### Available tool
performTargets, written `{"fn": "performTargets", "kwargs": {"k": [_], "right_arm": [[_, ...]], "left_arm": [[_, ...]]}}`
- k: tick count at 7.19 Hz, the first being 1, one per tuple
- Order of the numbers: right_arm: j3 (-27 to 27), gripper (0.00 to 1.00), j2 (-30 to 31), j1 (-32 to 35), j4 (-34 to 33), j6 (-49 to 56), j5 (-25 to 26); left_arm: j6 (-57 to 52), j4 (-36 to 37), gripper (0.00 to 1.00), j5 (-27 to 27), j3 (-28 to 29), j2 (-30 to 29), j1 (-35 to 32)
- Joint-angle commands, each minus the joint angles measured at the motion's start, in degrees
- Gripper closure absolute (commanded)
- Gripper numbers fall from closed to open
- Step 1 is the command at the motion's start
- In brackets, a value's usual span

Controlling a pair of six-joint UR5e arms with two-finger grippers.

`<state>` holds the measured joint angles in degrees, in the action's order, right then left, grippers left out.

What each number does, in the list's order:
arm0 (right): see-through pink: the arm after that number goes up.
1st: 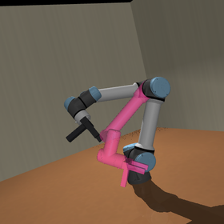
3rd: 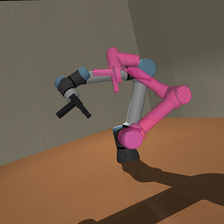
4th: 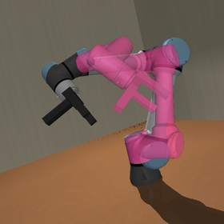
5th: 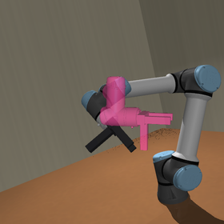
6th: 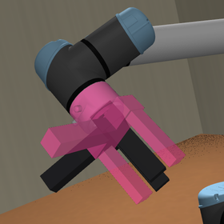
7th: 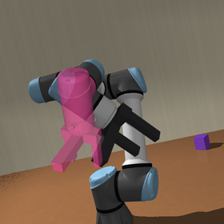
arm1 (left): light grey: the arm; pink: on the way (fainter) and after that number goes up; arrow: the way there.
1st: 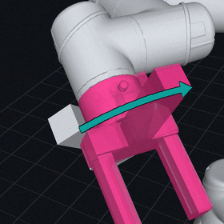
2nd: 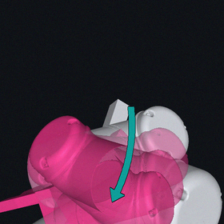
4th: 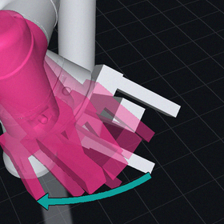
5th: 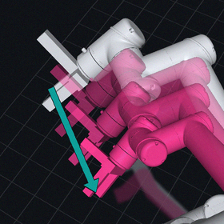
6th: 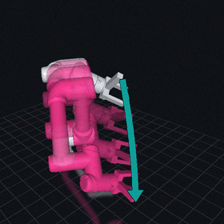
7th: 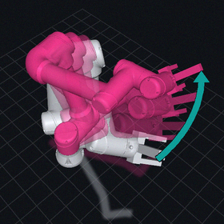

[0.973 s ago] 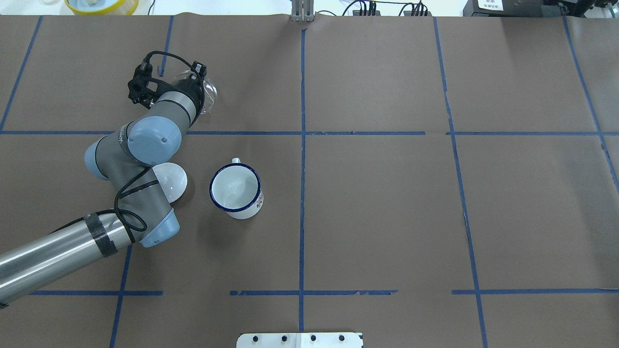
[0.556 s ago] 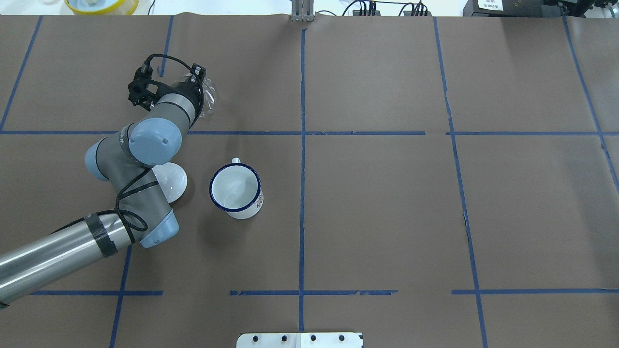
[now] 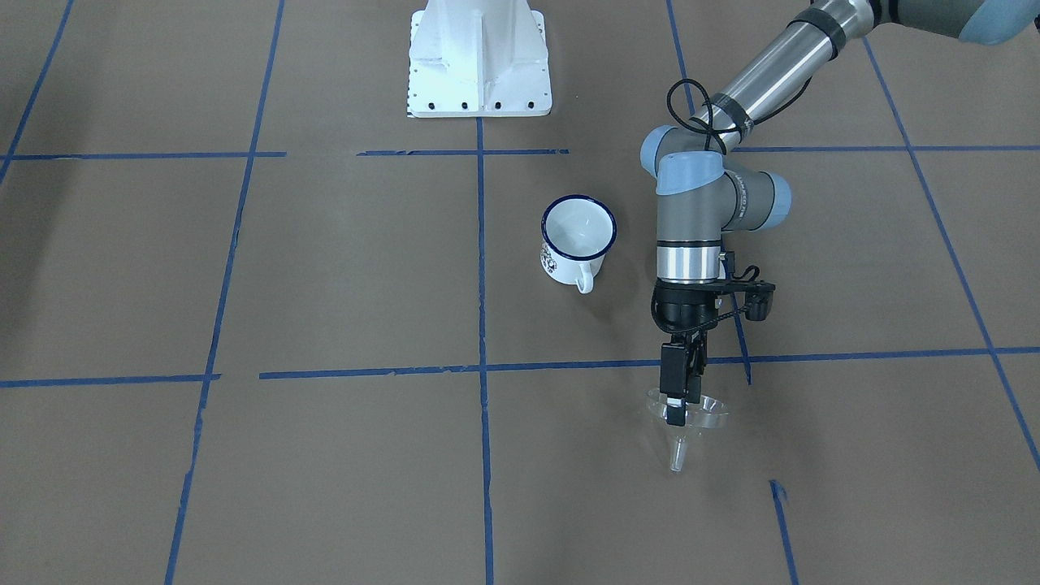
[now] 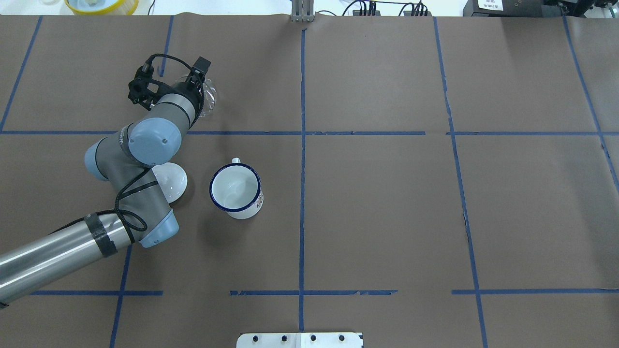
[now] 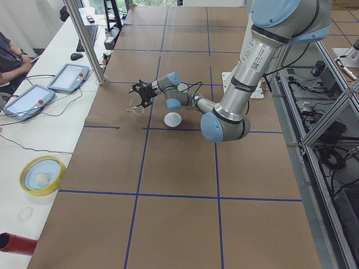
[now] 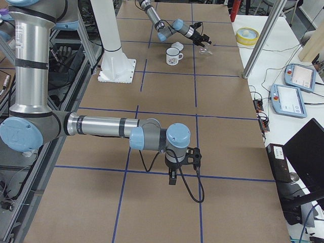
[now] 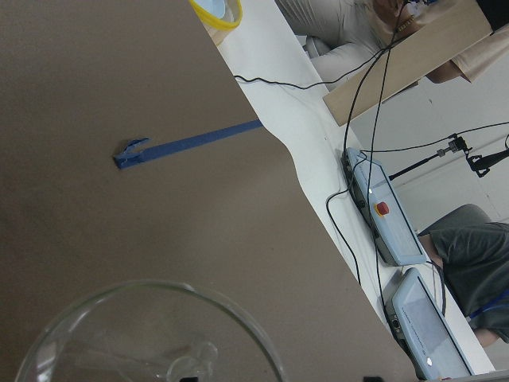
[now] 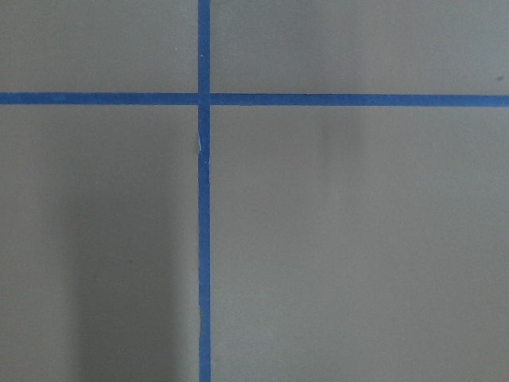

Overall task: Remove funnel from cup
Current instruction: 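Carry the funnel farther from the robot and turn the left wrist, then set the funnel on the table and open the left gripper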

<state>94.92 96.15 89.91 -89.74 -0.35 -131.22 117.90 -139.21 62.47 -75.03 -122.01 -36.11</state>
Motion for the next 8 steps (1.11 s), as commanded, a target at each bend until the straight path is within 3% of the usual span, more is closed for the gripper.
{"fn": "performTargets", "kwargs": {"k": [1, 4, 5, 8], "right_arm": [[0.0, 0.00, 0.0, 0.0, 0.0, 0.0, 0.0], [0.0, 0.00, 0.0, 0.0, 0.0, 0.0, 0.0], [0.0, 0.00, 0.0, 0.0, 0.0, 0.0, 0.0], [0.0, 0.00, 0.0, 0.0, 0.0, 0.0, 0.0]], "left_arm": [[-8.5, 0.4, 0.00, 7.9, -6.2, 2.4, -1.5], [-22.4, 0.8, 0.00, 17.6, -26.2, 20.5, -2.1], [-26.1, 3.7, 0.00, 24.1, -29.3, 23.5, -3.6], [-42.2, 17.8, 0.00, 37.6, -32.8, 22.9, -6.6]]}}
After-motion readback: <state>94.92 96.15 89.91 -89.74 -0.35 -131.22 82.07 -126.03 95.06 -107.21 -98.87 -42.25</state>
